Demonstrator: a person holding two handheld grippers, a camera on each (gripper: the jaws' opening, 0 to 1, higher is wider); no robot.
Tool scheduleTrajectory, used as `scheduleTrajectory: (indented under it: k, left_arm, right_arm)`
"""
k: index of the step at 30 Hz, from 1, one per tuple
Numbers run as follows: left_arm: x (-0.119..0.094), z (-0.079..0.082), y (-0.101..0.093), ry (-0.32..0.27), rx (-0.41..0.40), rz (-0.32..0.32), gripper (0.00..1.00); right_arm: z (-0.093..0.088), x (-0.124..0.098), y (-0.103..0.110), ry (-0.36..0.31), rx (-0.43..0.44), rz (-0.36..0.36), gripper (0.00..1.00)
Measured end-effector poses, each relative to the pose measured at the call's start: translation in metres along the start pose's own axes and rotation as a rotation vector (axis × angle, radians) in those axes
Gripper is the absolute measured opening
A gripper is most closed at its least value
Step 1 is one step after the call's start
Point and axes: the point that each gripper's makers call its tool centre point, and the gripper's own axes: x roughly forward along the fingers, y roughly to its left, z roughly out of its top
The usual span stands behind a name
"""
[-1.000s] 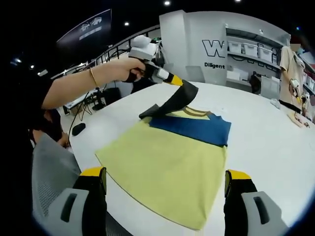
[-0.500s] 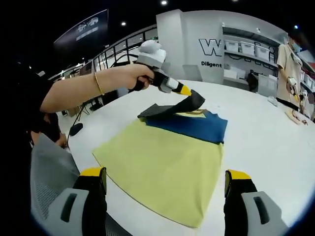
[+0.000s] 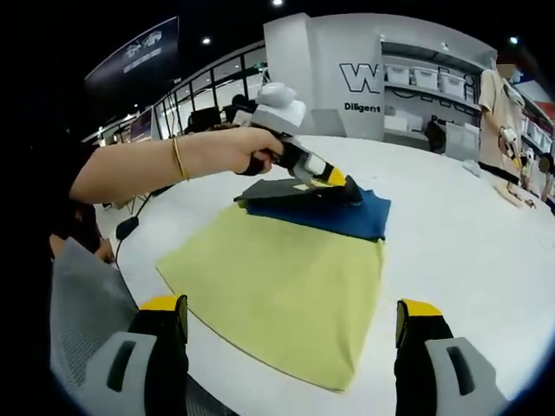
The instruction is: Fold the garment on the visible template until the final outline fits inside the template.
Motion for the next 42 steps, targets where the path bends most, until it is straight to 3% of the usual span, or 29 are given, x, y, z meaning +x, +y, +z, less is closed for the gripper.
scheduleTrajectory:
  k: [15, 21, 25, 30, 38, 42]
  left_arm:
    - [0.022, -0.028, 0.004, 0.065, 0.044, 0.009, 0.02]
    - [0.025, -0.038, 0.001, 0.079, 0.029, -0.023, 0.03]
    - [0.018, -0.035, 0.000, 0.047, 0.078, -0.047, 0.07]
    - [0.008, -0.026, 0.001, 0.000, 0.090, -0.057, 0.20]
    - [-0.025, -0.006, 0.015, -0.094, 0.142, -0.018, 0.60]
    - [-0.040, -0.006, 0.028, -0.094, 0.187, 0.018, 0.70]
  right_arm:
    - [0.000, 0.002, -0.001, -0.002, 0.015, -0.011, 0.99]
    - [0.001, 0.002, -0.001, -0.004, 0.019, -0.012, 0.99]
    - [0.004, 0.002, -0.001, -0.007, 0.017, -0.012, 0.99]
    - [0.006, 0.003, -0.001, -0.009, 0.007, -0.008, 0.99]
    - [0.012, 0.003, 0.001, -0.020, -0.001, -0.002, 0.99]
    - [0.014, 0.003, 0.001, -0.025, -0.003, -0.002, 0.99]
